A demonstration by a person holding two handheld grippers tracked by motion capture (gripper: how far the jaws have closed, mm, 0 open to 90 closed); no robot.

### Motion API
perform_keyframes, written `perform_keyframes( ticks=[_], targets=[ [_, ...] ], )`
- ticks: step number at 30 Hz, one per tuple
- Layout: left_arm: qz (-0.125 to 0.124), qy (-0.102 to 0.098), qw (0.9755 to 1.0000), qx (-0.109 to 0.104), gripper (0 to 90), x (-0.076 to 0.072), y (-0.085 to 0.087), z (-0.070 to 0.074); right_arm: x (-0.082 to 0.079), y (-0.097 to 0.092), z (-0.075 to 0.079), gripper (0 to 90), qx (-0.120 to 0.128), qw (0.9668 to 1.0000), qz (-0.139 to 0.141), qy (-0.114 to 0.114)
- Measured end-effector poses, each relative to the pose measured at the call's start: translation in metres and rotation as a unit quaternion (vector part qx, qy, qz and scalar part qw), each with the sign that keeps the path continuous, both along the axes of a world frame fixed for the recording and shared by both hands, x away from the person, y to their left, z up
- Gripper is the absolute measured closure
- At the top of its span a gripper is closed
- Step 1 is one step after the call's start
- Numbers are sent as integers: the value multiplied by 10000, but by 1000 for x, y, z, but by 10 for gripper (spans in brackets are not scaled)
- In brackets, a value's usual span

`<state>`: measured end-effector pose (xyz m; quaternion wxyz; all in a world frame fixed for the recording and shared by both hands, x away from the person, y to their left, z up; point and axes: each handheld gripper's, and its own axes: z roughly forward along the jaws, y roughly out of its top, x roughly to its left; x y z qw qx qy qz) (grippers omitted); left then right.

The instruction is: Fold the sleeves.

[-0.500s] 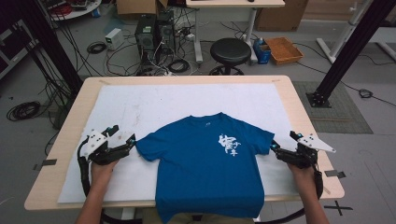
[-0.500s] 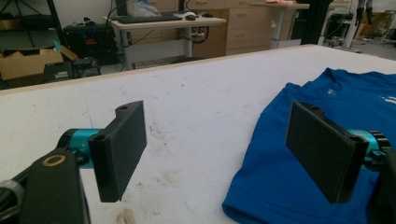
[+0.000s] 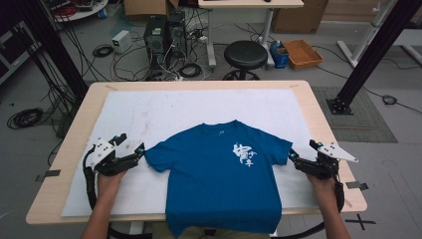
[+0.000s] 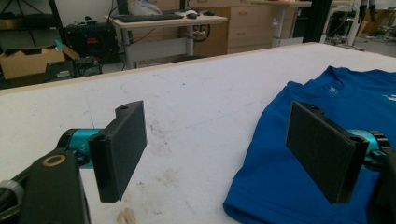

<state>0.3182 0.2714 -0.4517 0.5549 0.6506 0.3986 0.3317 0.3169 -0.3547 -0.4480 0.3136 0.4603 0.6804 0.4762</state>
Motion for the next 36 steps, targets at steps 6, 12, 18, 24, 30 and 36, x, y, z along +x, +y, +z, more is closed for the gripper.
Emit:
perform_keyframes(
  ticks=[6,12,18,24,30,36],
  targets=[
    [60,66,9999,62,209,2,-1,0,3,-3,0,143,176,9995,-217,159],
    [79,76,9998,136,209,2,-3,1,12,-10,1,174,424,9962,-591,484],
    [91,81,9997,193,209,2,-4,1,22,-8,10,305,538,9919,-715,903],
    [149,106,9995,246,209,2,-5,1,49,15,14,425,307,9823,-507,1777],
    [171,133,9995,227,218,3,-5,1,61,27,6,502,-311,9771,-504,2042],
    [181,138,9993,280,218,3,-6,1,60,23,3,639,-546,9769,-441,2020]
  ],
)
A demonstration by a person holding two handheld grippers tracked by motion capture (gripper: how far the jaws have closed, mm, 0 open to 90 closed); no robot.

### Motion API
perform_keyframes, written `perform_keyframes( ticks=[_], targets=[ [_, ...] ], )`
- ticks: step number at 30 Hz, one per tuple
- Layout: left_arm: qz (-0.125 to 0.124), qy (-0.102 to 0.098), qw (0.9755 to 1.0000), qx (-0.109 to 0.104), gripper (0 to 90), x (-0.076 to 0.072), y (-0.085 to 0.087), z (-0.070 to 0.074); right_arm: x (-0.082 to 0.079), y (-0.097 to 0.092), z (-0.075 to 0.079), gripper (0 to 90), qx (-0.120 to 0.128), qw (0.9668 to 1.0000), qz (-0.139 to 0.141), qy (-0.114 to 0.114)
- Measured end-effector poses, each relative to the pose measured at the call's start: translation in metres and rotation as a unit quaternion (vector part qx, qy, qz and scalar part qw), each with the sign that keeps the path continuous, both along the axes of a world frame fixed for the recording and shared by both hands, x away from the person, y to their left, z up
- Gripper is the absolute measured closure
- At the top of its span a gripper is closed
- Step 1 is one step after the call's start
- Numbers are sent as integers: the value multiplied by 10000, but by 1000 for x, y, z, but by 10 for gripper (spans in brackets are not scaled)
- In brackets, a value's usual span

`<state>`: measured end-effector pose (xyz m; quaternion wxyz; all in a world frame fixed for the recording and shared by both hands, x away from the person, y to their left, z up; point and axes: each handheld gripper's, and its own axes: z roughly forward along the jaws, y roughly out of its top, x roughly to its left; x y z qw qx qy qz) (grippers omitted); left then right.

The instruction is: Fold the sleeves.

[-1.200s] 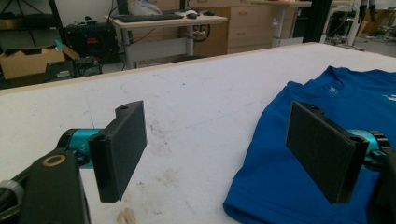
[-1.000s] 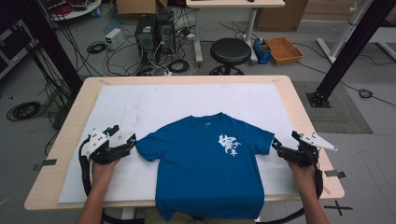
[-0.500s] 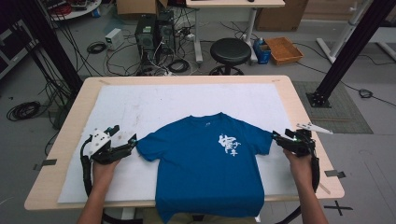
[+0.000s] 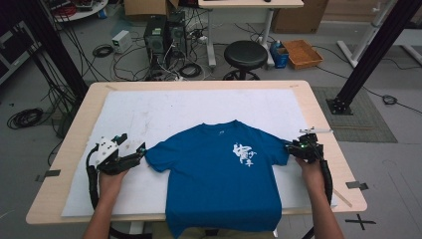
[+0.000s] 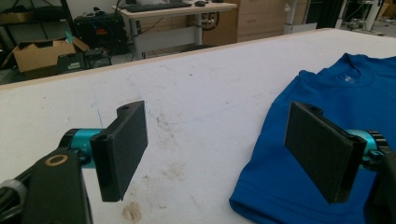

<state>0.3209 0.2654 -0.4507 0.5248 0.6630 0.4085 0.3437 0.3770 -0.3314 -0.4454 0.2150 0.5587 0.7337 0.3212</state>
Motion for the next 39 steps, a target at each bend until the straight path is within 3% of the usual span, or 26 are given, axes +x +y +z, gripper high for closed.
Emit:
perform_keyframes(
  ticks=[4,7,10,13,17,19,21,22,23,25,29,31,32,33,34,36,39],
  targets=[
    [0,10,10000,32,218,0,-1,0,-1,6,1,864,-110,9995,309,-15],
    [16,29,10000,43,218,0,-1,0,-1,9,4,876,-194,9992,348,-16],
    [25,46,10000,31,224,1,-1,0,-5,15,19,876,32,9986,432,-294],
    [40,93,9999,57,224,2,-1,0,-6,34,36,876,207,9962,674,-508],
    [37,96,9999,83,224,2,-2,0,-5,76,48,875,365,9908,1128,-648],
    [29,110,9999,75,224,2,-1,0,-3,99,52,854,705,9857,1341,-732],
    [39,113,9999,63,224,2,-1,0,-3,113,54,730,1107,9792,1452,-887],
    [39,113,9999,63,224,2,-1,0,-3,113,54,730,1107,9792,1452,-887],
    [35,117,9999,59,224,2,-1,1,-3,119,57,705,1240,9758,1520,-967],
    [21,124,9999,69,224,3,-1,1,-5,119,58,707,1048,9772,1484,-1094],
    [26,134,9999,83,224,3,-2,1,-5,104,56,739,674,9852,1182,-1038],
    [27,137,9999,92,224,3,-2,1,-2,95,48,784,371,9899,1137,-763],
    [27,137,9999,92,224,3,-2,1,-2,95,48,784,371,9899,1137,-763],
    [25,148,9998,96,224,3,-2,1,-1,91,36,806,-128,9921,1077,-633],
    [31,162,9998,93,224,3,-2,1,-1,91,36,806,-128,9921,1077,-633],
    [27,165,9998,77,224,3,-2,1,3,83,23,824,-705,9924,929,-397],
    [12,175,9998,78,224,4,-1,1,2,74,20,836,-702,9929,950,-106]
  ],
)
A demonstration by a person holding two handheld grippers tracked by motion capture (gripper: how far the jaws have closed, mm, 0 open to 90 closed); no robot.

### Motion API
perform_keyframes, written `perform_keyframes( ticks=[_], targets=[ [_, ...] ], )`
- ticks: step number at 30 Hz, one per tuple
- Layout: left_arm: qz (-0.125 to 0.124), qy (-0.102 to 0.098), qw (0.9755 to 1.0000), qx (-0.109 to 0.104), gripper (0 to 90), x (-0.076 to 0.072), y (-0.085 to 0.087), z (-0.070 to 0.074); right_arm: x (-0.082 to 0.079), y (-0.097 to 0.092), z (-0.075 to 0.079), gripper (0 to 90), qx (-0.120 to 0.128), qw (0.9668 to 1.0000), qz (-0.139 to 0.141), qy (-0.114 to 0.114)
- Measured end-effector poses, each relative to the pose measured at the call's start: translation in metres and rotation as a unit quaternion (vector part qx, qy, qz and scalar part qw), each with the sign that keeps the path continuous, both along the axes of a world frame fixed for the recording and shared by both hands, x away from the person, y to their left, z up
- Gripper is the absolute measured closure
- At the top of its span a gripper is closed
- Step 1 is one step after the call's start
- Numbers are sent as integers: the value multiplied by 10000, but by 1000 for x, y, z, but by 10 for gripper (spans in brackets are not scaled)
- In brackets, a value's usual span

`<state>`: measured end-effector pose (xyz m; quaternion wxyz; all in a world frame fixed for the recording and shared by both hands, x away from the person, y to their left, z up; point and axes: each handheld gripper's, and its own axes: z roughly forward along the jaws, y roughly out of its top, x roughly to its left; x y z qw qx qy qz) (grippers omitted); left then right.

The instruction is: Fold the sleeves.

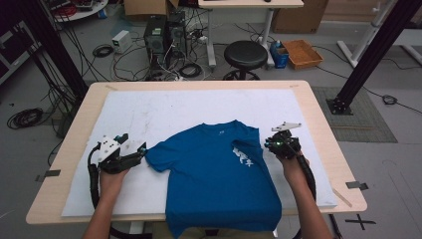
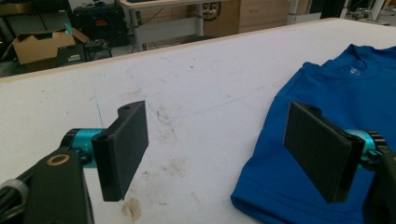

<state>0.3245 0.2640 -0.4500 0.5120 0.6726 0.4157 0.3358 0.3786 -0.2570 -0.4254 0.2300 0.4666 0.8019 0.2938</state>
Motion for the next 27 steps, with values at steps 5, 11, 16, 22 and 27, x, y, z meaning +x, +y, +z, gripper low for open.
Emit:
perform_keyframes(
  ticks=[5,11,16,22,27],
  targets=[
    [14,10,10000,19,224,0,-1,0,-6,0,-4,854,239,9973,557,425],
    [24,26,10000,11,224,0,-1,0,-15,19,3,836,1501,9650,2092,492],
    [11,25,10000,38,224,1,-1,0,-16,11,10,803,1312,9822,1347,5],
    [20,58,10000,51,224,1,-1,0,-8,29,-9,831,607,9942,871,156],
    [11,70,10000,49,225,1,-1,0,-9,50,-11,830,793,9838,1560,394]
  ],
)
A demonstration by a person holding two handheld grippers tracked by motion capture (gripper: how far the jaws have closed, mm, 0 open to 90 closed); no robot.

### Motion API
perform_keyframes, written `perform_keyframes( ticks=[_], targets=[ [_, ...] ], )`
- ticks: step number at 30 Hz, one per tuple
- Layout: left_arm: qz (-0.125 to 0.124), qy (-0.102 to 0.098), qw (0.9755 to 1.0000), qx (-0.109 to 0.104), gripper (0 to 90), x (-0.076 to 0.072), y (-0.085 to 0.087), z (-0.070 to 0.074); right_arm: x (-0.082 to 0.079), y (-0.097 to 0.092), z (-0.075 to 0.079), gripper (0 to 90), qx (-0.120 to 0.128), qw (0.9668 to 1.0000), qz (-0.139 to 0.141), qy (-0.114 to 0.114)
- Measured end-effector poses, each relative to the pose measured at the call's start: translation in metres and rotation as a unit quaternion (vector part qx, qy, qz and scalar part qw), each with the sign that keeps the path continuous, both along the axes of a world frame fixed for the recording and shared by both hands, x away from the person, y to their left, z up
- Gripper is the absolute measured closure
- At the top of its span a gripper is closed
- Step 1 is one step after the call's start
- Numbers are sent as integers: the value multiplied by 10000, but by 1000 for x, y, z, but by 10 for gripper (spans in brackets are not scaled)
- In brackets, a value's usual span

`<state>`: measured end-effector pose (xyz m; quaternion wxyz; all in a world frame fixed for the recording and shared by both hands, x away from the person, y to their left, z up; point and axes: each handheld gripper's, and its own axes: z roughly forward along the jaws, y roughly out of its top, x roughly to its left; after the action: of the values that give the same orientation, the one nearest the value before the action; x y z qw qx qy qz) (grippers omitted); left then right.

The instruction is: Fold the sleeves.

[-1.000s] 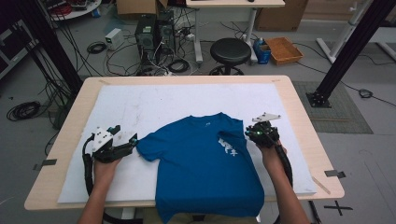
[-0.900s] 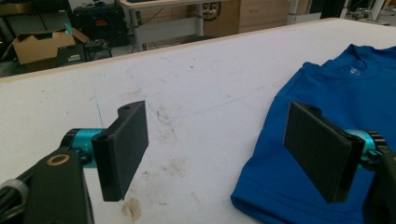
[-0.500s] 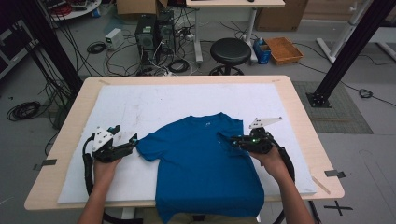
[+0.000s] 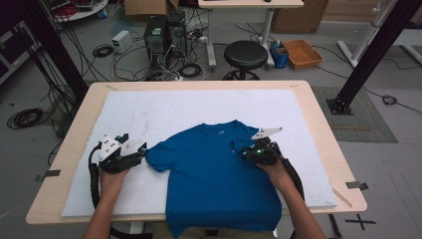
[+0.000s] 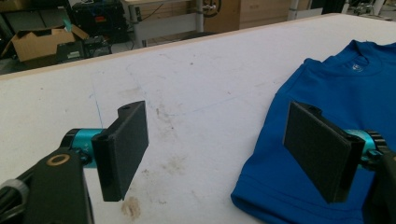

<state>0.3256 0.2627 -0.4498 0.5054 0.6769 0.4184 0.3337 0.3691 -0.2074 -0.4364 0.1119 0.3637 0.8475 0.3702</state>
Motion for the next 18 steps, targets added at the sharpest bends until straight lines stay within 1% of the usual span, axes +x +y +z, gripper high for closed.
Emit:
perform_keyframes(
  ticks=[1,2,3,4,5,6,7,8,9,11,12,13,14,15,16,17,18],
  targets=[
    [-1,-1,10000,-3,224,0,0,0,-3,4,1,831,172,9994,297,47],
    [-1,1,10000,-5,224,0,0,0,-5,5,3,830,318,9984,473,67],
    [-1,1,10000,-2,224,0,0,0,-6,5,7,830,496,9973,536,60],
    [6,-10,10000,0,224,0,0,0,-7,3,10,826,645,9967,489,-2],
    [6,-10,10000,0,224,0,0,0,-7,0,13,826,684,9969,355,-129],
    [-2,-12,10000,12,224,0,-1,0,-7,-3,15,826,555,9981,105,-254],
    [-2,-12,10000,12,224,0,-1,0,-6,-5,14,829,311,9988,-110,-349],
    [-7,-6,10000,33,224,0,0,0,-6,-6,11,842,53,9990,-276,-343],
    [-4,1,10000,37,224,0,0,0,-5,-6,9,851,-104,9990,-300,-306],
    [1,3,10000,42,224,1,0,0,-5,-4,0,873,-440,9989,-99,-150],
    [8,15,10000,49,225,0,-1,0,-6,-2,-2,874,-485,9988,12,-98],
    [14,12,10000,38,224,1,-1,0,-8,-1,-3,873,-503,9986,97,-110],
    [14,12,10000,38,224,1,-1,0,-8,-1,-3,873,-503,9986,97,-110],
    [20,23,10000,47,224,1,-1,0,-10,0,-2,859,-278,9985,467,74],
    [20,23,10000,47,224,1,-1,0,-12,1,-2,821,-240,9979,599,89],
    [38,39,10000,62,224,1,-2,0,-14,2,-1,759,-211,9979,602,60],
    [66,75,9999,67,224,1,-2,1,-14,1,1,704,-169,9985,526,1]
  ],
)
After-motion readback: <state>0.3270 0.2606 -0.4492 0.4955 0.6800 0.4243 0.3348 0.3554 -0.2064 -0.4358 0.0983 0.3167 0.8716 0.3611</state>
